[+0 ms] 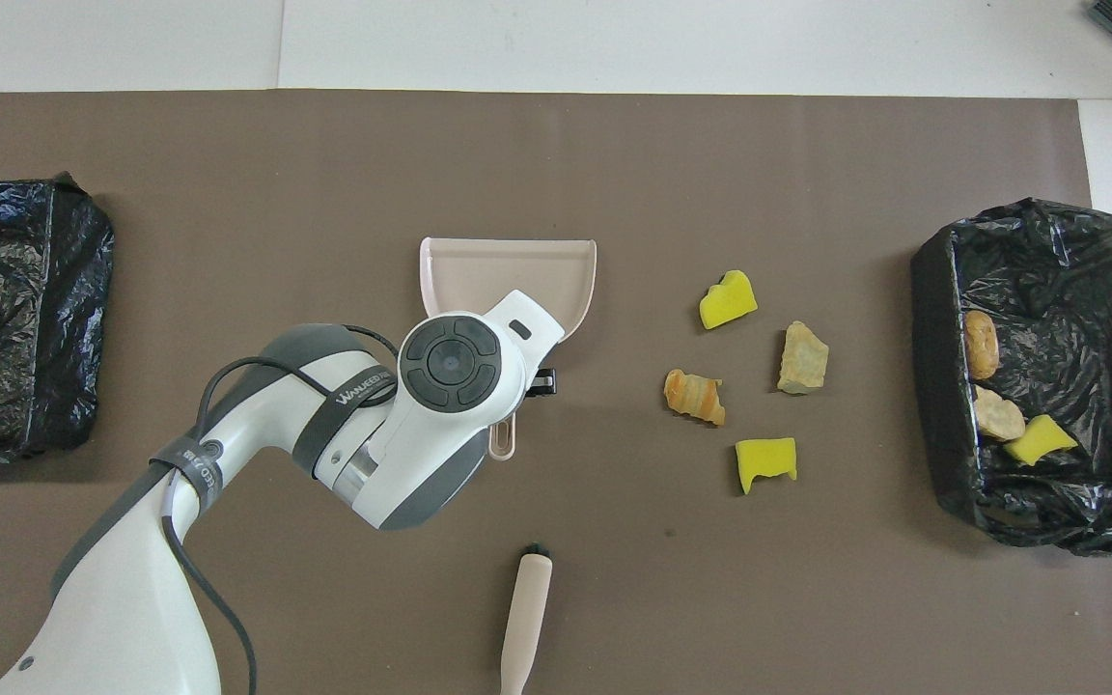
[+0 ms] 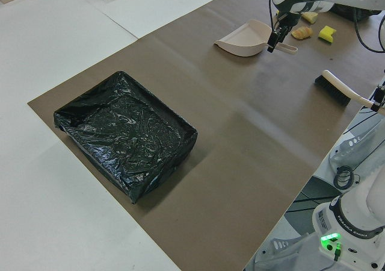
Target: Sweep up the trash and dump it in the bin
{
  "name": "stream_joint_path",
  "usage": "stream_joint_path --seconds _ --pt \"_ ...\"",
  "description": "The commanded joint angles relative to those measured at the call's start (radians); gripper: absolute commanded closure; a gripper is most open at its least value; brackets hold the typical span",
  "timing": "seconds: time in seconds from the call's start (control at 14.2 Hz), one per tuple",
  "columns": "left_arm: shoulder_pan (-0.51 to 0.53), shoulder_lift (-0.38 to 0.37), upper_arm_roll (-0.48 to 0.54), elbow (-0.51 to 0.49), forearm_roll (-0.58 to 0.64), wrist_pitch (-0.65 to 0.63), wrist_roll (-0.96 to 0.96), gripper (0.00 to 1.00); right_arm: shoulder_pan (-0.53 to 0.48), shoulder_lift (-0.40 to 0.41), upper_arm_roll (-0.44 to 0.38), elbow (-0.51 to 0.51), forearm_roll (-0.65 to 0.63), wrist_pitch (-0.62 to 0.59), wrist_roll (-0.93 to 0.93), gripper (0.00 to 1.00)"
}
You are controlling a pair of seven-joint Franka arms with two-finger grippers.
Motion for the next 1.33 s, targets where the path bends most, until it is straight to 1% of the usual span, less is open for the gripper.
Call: stream_joint_path --seconds 0.0,0.07,0.14,0.28,0.35,0.49,0.56,0.7,0.77,0.98,1.12,1.26 --pt "-0.011 0.001 0.008 -0.002 0.024 0.002 -0.024 0.73 -0.041 0.020 -0.001 0.004 0.015 0.010 -0.082 1.00" --pt "-0.011 0.000 0.008 -0.005 0.021 0.005 -0.022 1.00 -0.053 0.014 -0.004 0.006 0.003 -0.005 -0.090 1.00" --pt "-0.008 0.003 0.008 -0.001 0.023 0.010 -0.021 1.00 -0.068 0.008 -0.009 0.009 -0.009 -0.040 -0.095 1.00" --pt "-0.001 -0.016 0.008 0.012 0.023 -0.007 0.014 1.00 -0.129 -0.026 -0.010 0.041 -0.084 -0.135 -0.095 1.00" --pt "0.007 -0.037 0.009 0.012 0.021 -0.013 0.081 1.00 -0.166 -0.050 -0.010 0.056 -0.130 -0.204 -0.096 1.00" --pt "0.010 -0.074 0.024 0.012 0.018 -0.065 0.227 1.00 -0.217 -0.101 -0.010 0.073 -0.211 -0.312 -0.099 1.00" --pt "0.009 -0.091 0.047 0.010 0.018 -0.091 0.293 1.00 -0.243 -0.127 -0.010 0.073 -0.244 -0.362 -0.110 1.00" --pt "0.009 -0.132 0.083 0.007 0.018 -0.136 0.457 1.00 -0.315 -0.159 -0.012 0.075 -0.290 -0.435 -0.183 1.00" --pt "0.009 -0.147 0.107 0.006 0.018 -0.163 0.553 1.00 -0.367 -0.168 -0.012 0.084 -0.323 -0.479 -0.235 1.00" --pt "0.027 -0.149 0.117 0.002 0.017 -0.182 0.860 1.00 -0.524 -0.156 -0.009 0.122 -0.475 -0.582 -0.361 1.00" --pt "0.030 -0.146 0.117 0.005 0.015 -0.187 1.035 1.00 -0.613 -0.140 -0.009 0.122 -0.593 -0.591 -0.468 1.00" --pt "0.033 -0.142 0.117 0.013 0.018 -0.213 1.134 1.00 -0.679 -0.124 -0.009 0.130 -0.699 -0.614 -0.561 1.00"
